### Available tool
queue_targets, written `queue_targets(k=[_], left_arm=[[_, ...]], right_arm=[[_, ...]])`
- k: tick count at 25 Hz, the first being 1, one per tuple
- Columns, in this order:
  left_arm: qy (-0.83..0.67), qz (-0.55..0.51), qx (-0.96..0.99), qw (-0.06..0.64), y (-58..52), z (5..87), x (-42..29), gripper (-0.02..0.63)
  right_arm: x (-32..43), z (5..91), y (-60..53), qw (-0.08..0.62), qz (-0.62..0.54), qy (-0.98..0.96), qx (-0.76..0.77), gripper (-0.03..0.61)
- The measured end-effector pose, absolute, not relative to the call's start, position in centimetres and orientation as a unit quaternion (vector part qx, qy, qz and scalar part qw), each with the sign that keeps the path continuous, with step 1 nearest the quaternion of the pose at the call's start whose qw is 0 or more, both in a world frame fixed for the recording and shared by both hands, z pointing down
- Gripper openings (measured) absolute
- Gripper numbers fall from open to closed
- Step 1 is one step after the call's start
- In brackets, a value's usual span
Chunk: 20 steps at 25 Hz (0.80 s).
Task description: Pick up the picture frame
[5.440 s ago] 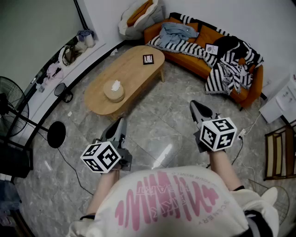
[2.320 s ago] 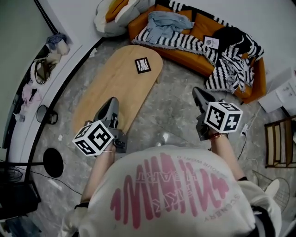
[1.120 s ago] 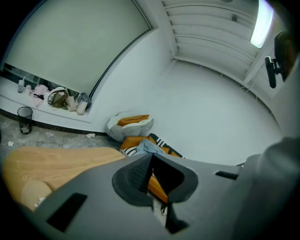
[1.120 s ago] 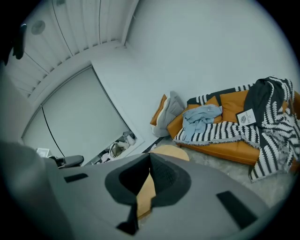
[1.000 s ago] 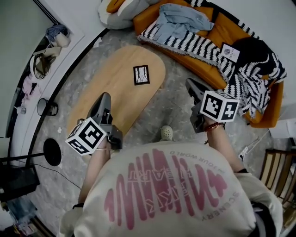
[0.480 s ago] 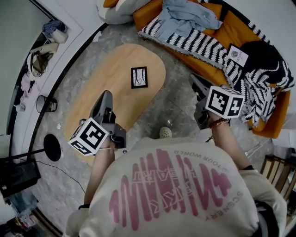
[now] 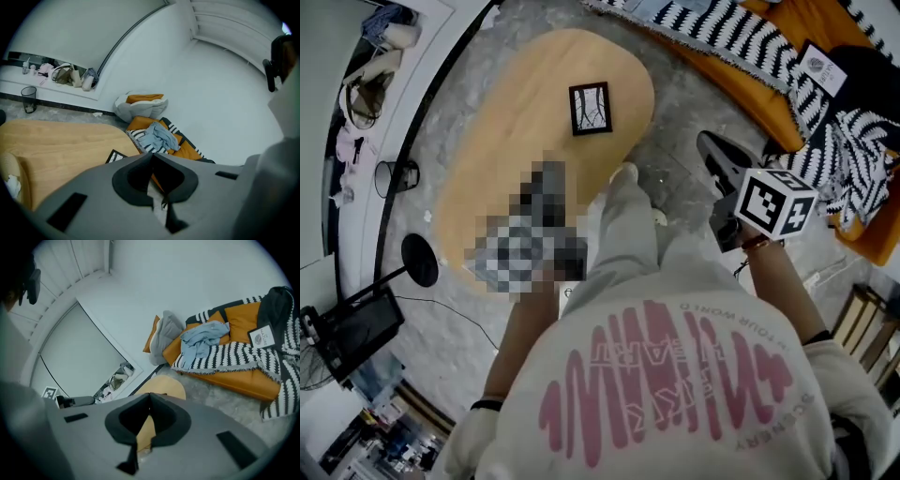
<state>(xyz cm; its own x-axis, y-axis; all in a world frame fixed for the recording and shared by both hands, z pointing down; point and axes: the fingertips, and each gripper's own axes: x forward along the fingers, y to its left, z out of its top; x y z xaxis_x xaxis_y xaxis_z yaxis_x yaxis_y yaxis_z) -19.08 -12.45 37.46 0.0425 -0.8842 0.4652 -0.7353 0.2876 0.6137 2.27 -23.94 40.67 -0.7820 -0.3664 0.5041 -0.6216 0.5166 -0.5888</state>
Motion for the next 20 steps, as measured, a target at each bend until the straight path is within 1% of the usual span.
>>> queue_targets(k=[8, 13, 20], left_arm=[[-0.664, -0.064, 0.583, 0.465, -16.9, 43.4, -20.7, 0.003], [-0.662, 0.002, 0.566, 0.491, -19.5, 48.7, -23.0, 0.003], [-0.642, 0.079, 0.561, 0.517, -22.3, 55.1, -23.9, 0.003]], right_arm=[[-0.2, 45.3, -26.7, 0.194, 0.418, -0.841, 0.283, 0.005], [-2.6, 48.3, -28.5, 0.211, 0.44, -0.829, 0.273, 0.005], [-4.2, 53.5, -28.6, 0.237, 0.486, -0.798, 0.264, 0.005]])
